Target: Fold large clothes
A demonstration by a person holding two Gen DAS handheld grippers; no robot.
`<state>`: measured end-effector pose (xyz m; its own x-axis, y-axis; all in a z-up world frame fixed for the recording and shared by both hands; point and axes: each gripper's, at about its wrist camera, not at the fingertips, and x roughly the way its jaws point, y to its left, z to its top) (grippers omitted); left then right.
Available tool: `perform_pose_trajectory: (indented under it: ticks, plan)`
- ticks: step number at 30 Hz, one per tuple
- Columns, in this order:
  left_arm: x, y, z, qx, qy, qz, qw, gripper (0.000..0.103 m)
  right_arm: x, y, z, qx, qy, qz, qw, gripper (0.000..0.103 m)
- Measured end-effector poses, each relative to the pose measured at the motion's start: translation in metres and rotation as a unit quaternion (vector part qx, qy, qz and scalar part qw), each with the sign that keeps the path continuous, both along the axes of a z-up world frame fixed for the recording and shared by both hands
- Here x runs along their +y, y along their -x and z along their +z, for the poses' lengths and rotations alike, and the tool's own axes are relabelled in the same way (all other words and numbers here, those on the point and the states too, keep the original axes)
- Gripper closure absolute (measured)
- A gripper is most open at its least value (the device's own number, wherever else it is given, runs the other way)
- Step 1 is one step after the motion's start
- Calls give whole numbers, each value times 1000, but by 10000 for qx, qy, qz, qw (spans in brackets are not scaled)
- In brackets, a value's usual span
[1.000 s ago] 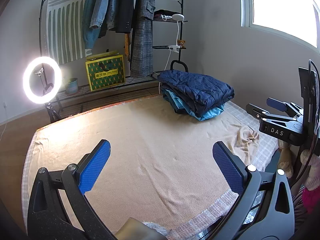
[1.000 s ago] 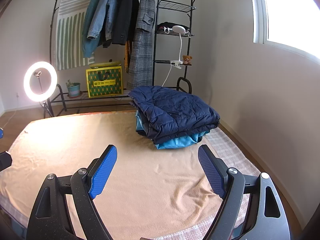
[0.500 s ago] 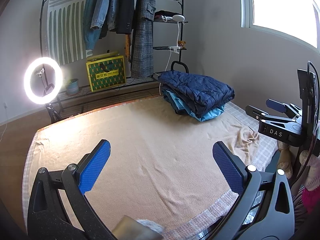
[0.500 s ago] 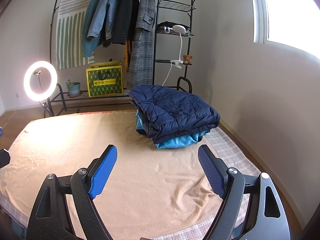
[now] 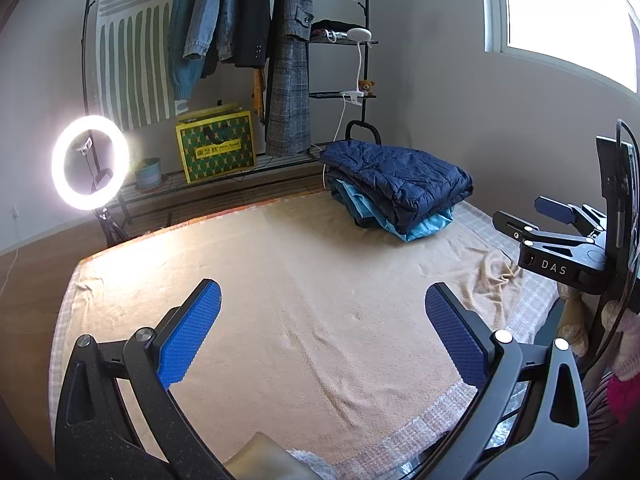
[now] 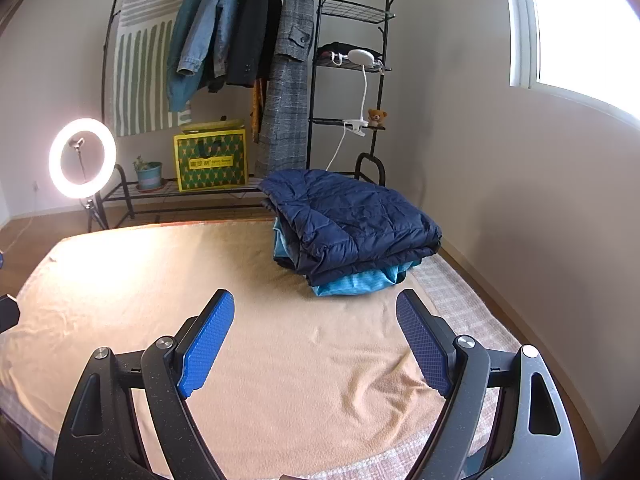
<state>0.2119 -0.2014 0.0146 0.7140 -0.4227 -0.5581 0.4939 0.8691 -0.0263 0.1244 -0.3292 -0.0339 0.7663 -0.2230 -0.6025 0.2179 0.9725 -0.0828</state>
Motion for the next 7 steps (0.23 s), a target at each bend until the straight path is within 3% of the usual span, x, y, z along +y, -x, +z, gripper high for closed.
perform_pose_trajectory:
  ticks: [7]
  plan:
    - [-1,7,-3,-234,-82,27,9997,0,0,0,0,1,-6,-3,10000,20]
